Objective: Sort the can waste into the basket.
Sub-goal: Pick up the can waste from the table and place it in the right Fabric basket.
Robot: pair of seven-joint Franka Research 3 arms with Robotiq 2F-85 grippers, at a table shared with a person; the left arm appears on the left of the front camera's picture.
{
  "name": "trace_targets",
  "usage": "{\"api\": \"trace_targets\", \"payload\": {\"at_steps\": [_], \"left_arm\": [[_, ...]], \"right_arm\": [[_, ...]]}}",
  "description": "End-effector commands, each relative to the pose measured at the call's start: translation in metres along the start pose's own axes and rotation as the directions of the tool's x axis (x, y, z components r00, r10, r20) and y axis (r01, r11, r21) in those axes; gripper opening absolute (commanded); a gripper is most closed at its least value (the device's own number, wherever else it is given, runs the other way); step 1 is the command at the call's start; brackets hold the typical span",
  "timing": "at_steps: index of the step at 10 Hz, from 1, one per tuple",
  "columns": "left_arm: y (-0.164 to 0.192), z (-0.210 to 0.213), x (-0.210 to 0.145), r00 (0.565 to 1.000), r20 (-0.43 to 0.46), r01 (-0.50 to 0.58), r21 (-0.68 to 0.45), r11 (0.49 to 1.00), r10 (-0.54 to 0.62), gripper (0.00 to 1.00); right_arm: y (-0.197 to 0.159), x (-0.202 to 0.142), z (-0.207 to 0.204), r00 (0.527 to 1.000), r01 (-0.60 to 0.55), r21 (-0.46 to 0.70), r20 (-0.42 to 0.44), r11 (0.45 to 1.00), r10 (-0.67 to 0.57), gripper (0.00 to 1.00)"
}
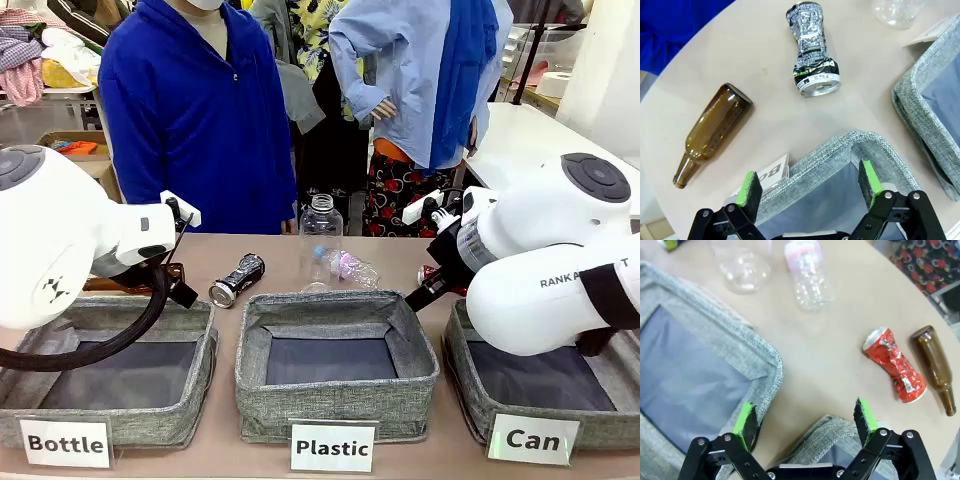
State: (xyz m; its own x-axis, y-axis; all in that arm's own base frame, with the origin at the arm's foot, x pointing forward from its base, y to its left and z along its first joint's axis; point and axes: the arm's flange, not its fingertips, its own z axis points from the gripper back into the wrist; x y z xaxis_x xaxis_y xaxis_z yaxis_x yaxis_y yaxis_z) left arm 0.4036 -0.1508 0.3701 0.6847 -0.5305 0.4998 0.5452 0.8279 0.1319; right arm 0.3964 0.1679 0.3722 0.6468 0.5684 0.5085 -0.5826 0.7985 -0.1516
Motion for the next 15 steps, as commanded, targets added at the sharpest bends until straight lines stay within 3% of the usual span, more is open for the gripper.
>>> {"api": "trace_targets", "payload": {"at_steps": [1,14,15], "left_arm": [[0.000,0.000,0.000,1.000,0.000,0.000,0.000,1.000,0.000,1.00],[0.000,0.000,0.000,1.000,0.000,0.000,0.000,1.000,0.000,1.00],[0.000,0.012,-0.003,0.998,0.048,0.042,-0.128,0.991,-0.036,1.00]], "right_arm": [[0.000,0.000,0.000,1.000,0.000,0.000,0.000,1.000,0.000,1.00],[0.000,0.000,0.000,1.000,-0.001,0.000,0.000,1.000,0.001,1.00],[-0.005,0.003,0.008,0.994,0.072,-0.017,-0.085,0.997,-0.073,1.00]]}}
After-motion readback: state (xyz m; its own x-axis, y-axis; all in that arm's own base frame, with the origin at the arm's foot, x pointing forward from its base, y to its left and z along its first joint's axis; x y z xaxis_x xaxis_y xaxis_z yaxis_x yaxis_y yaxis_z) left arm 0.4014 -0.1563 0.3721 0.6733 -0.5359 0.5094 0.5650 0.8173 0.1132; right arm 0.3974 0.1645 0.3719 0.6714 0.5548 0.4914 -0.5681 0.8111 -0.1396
